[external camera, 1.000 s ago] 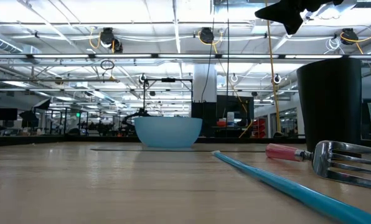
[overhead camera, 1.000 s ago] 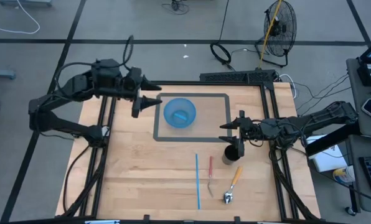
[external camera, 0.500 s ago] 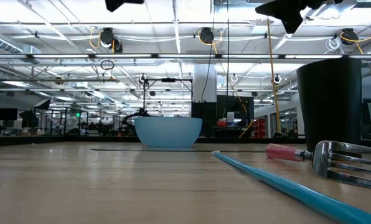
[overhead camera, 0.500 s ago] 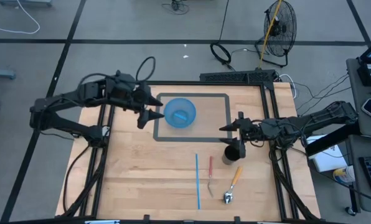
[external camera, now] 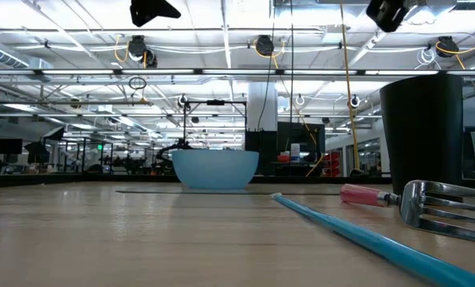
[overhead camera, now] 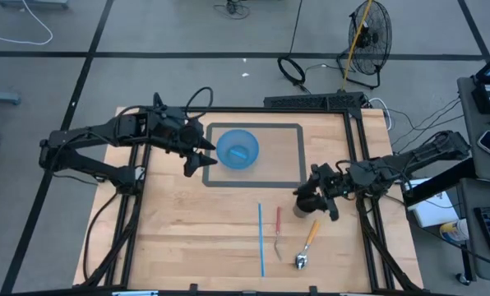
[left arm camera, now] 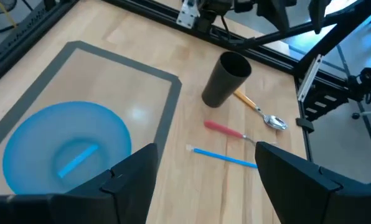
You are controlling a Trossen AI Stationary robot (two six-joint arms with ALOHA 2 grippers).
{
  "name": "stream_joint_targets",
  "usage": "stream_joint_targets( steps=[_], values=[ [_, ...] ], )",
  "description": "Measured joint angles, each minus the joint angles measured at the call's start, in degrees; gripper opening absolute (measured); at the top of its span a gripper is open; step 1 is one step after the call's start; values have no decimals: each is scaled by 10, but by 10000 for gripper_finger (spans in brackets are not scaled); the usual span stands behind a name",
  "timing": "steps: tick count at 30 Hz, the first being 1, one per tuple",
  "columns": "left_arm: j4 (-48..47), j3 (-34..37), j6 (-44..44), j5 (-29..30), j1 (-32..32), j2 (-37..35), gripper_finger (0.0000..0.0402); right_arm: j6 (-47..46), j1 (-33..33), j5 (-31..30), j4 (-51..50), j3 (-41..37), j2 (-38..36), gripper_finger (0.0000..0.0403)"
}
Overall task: Pick & Place Utensil
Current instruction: Put the yellow spoon into the bowl
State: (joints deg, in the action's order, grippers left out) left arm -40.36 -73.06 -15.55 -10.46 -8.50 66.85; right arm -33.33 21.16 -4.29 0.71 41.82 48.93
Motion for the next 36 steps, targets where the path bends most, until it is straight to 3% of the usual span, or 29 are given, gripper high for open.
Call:
stream_joint_targets(
  steps=[13,25,36],
  values=[
    [3,0,19,15,-6,0,273,-107,96,-14,-13,1,54,147],
    [4,0,23,16,-25,0,273,-224,178,-16,-109,1,55,131],
    [3,0,23,22,-25,0,273,-241,237,-17,-169,1,124,129]
  ],
)
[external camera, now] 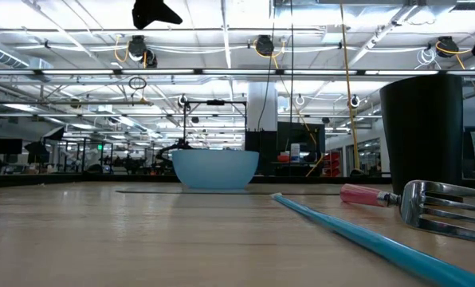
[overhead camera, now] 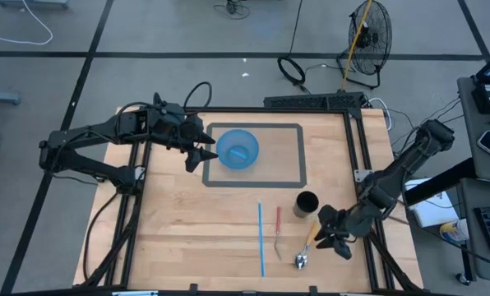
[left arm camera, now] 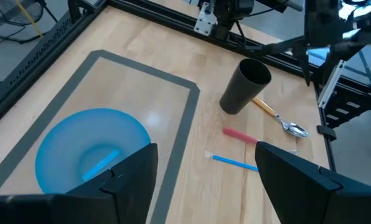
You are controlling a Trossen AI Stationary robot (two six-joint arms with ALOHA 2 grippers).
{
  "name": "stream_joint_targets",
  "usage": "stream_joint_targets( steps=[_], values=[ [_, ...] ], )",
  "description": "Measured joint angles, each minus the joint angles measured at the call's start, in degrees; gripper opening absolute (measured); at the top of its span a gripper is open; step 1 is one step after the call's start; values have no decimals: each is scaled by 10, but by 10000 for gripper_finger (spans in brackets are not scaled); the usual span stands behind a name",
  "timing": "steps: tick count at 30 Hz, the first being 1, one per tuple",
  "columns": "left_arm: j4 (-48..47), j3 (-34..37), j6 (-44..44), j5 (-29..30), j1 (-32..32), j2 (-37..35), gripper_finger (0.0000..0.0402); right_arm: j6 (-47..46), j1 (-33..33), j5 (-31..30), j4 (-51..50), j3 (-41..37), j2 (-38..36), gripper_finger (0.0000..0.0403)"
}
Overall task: Pick & Place Utensil
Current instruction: Put the yellow spoon into the bowl
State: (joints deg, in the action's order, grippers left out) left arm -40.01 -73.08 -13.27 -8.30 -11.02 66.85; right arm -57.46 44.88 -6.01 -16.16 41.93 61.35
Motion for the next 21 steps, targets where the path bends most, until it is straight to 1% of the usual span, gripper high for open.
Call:
stream_joint_targets(
  steps=[2,5,7,15,21],
  values=[
    [0,0,-2,8,0,0,273,-14,0,-3,1,0,21,129],
    [0,0,-4,9,0,0,273,-45,0,-32,10,0,47,129],
    [0,0,-3,9,0,0,273,-82,2,-53,9,-4,61,129],
    [-6,0,-3,9,0,0,273,-303,6,-66,11,-26,94,130],
    [-42,0,6,9,0,0,273,-456,32,-138,17,-26,113,130]
  ],
)
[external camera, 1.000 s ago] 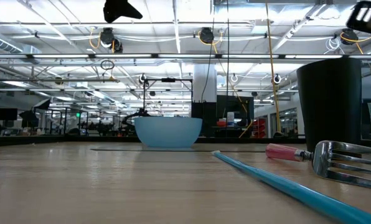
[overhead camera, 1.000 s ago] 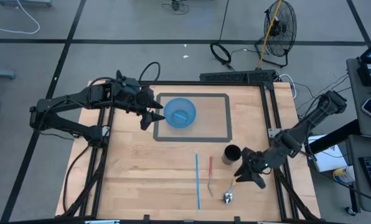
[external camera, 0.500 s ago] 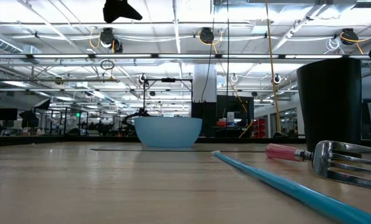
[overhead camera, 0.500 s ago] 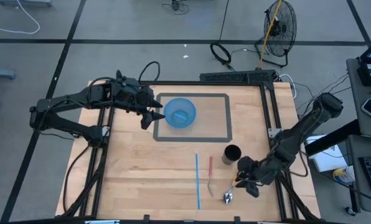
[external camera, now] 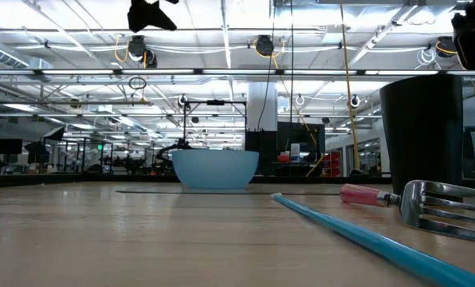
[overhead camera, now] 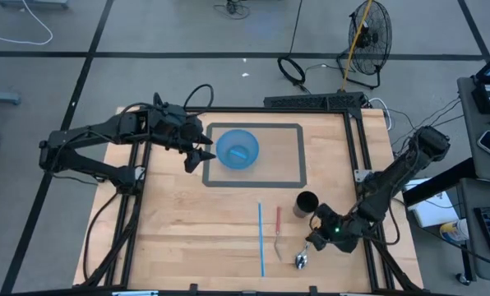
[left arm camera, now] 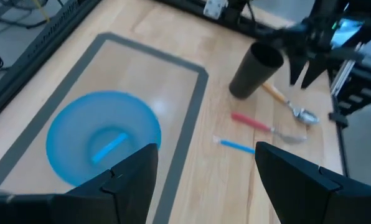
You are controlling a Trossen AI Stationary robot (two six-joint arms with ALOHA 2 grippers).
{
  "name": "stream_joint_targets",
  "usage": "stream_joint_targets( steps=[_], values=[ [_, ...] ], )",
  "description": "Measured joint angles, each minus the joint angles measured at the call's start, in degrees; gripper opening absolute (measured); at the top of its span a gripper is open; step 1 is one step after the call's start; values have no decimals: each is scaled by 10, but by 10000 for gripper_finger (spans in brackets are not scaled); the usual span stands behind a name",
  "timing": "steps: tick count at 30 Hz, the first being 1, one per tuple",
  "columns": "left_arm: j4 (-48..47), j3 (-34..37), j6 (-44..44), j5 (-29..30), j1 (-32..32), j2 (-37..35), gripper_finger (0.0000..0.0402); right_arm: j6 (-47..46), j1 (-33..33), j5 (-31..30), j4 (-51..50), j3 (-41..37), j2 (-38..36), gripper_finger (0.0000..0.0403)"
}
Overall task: Pick & Place Utensil
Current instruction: Put the yellow spoon into the bowl
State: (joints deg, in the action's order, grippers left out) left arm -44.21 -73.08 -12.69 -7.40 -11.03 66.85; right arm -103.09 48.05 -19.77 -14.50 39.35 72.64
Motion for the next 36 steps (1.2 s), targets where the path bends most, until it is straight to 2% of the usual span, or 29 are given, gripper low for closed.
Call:
stream_joint_targets(
  steps=[3,10,16,22,25,29,36],
  values=[
    [-26,0,12,0,0,0,273,-57,12,-14,1,7,14,130],
    [-54,0,38,0,0,0,273,-120,20,-25,-14,36,49,130],
    [-57,0,51,0,-8,0,273,-124,21,-25,-67,104,104,130],
    [-58,0,70,-1,-23,0,273,-209,21,31,-167,174,165,119],
    [-58,0,78,-1,-31,0,273,-245,21,35,-190,203,192,113],
    [-58,0,86,-1,-42,0,273,-250,12,74,-220,237,226,104],
    [-58,0,95,-1,-51,0,273,-241,-11,76,-239,243,241,88]
  ],
)
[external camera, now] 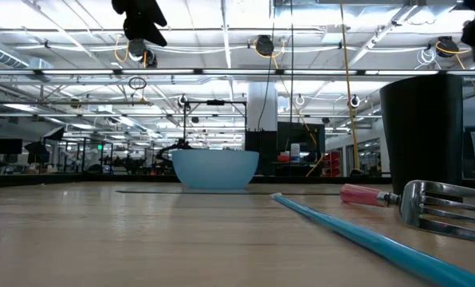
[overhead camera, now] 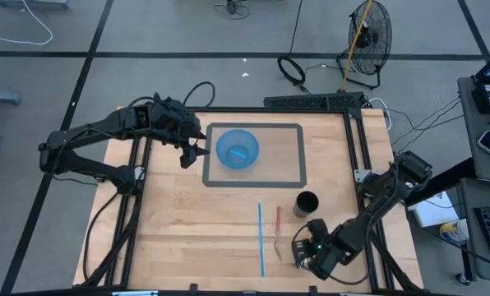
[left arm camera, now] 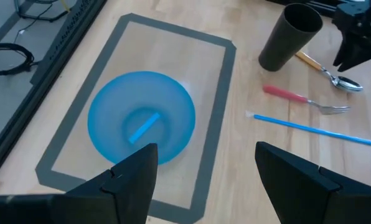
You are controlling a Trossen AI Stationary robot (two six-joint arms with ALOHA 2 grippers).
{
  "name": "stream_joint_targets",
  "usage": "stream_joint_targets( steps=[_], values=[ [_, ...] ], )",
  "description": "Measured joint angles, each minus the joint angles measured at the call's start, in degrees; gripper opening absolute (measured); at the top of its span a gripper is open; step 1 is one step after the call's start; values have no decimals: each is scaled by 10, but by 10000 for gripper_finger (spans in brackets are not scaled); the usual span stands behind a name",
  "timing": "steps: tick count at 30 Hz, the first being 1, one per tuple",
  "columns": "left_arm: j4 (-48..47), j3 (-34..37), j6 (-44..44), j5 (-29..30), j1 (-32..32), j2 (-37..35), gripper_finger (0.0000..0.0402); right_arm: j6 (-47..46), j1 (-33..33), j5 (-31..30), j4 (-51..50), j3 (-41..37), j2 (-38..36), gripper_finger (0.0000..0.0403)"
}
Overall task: Pick & Place Utensil
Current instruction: Put the yellow spoon into the bowl
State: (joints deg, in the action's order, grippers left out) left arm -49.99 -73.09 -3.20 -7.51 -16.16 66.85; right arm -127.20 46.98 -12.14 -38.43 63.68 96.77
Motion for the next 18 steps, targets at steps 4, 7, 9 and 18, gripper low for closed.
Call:
stream_joint_targets(
  steps=[4,7,9,18],
  values=[
    [0,0,4,0,0,0,273,8,-2,10,-21,0,0,82],
    [0,0,5,0,0,0,273,8,-2,27,-32,-4,0,78],
    [1,0,5,0,0,0,273,8,-2,30,-33,-7,0,75],
    [1,0,2,0,0,0,273,54,-4,-8,-43,-7,0,75]
  ],
)
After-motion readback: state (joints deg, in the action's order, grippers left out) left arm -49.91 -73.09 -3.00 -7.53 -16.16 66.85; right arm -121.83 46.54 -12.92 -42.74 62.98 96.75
